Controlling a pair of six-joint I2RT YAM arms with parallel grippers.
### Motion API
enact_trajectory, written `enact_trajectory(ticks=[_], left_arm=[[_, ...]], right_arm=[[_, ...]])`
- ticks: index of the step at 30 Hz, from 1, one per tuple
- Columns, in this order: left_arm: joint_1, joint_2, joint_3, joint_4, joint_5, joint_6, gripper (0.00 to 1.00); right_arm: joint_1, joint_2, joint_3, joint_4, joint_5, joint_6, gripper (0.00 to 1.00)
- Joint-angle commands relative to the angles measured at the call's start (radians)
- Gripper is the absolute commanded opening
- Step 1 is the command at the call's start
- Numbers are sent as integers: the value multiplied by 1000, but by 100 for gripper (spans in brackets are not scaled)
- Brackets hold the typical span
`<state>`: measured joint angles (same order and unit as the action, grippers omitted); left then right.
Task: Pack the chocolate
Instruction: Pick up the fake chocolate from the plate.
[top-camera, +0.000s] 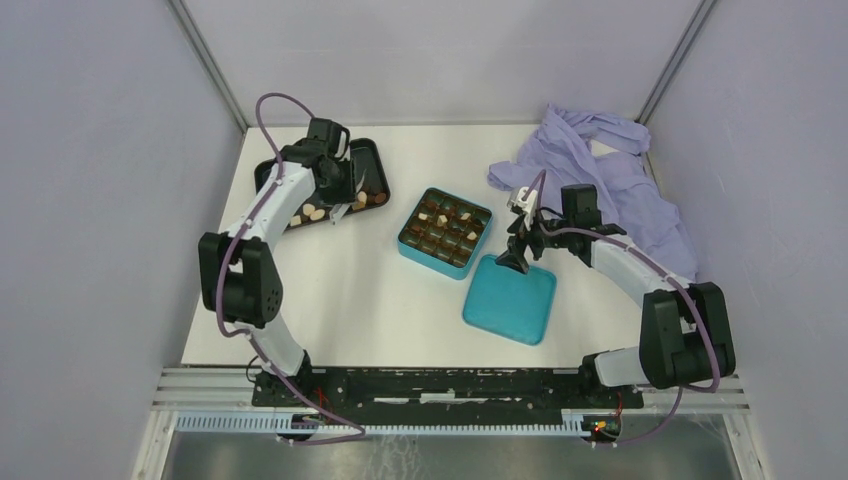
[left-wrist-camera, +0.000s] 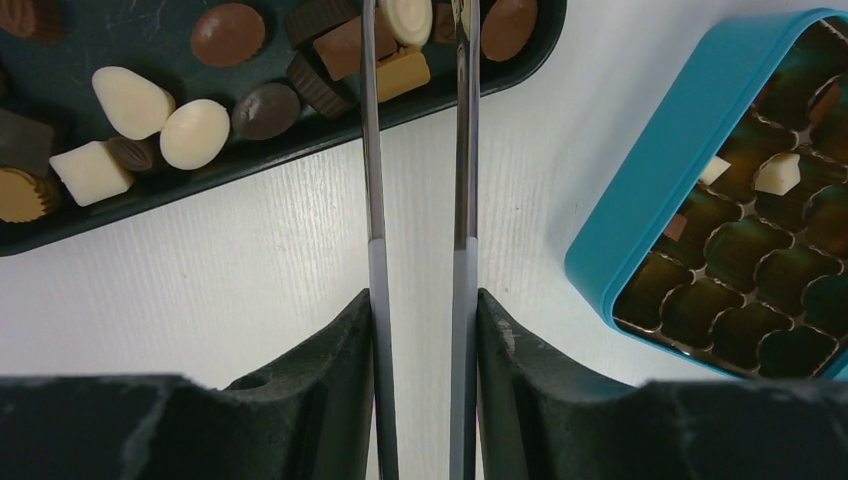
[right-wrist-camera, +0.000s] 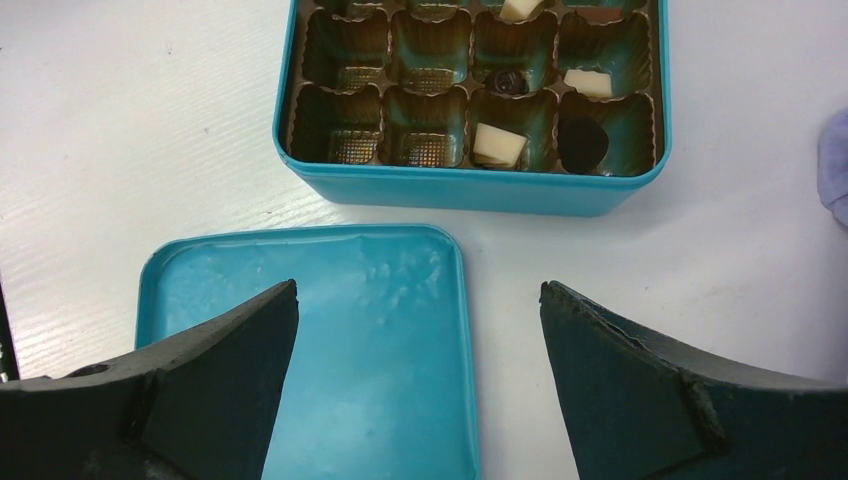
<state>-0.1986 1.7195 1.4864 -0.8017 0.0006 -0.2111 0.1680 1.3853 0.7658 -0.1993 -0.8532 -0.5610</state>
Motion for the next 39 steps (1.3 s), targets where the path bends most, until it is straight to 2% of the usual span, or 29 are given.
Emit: enact_trajectory(ticks=[1, 10, 28, 39], left_arm=[[2, 42, 94, -42, 25, 67, 44], [2, 124, 173, -87, 25, 88, 44], [2, 174, 175, -112, 35, 91, 43], [2, 169, 187, -129, 41, 82, 7]], right_arm=[[-5, 21, 60, 1, -10, 6, 96], [-4, 46, 81, -16, -11, 5, 96], [-4, 104, 137, -63, -19, 5, 96], [-5, 87, 128, -63, -7, -7, 96]])
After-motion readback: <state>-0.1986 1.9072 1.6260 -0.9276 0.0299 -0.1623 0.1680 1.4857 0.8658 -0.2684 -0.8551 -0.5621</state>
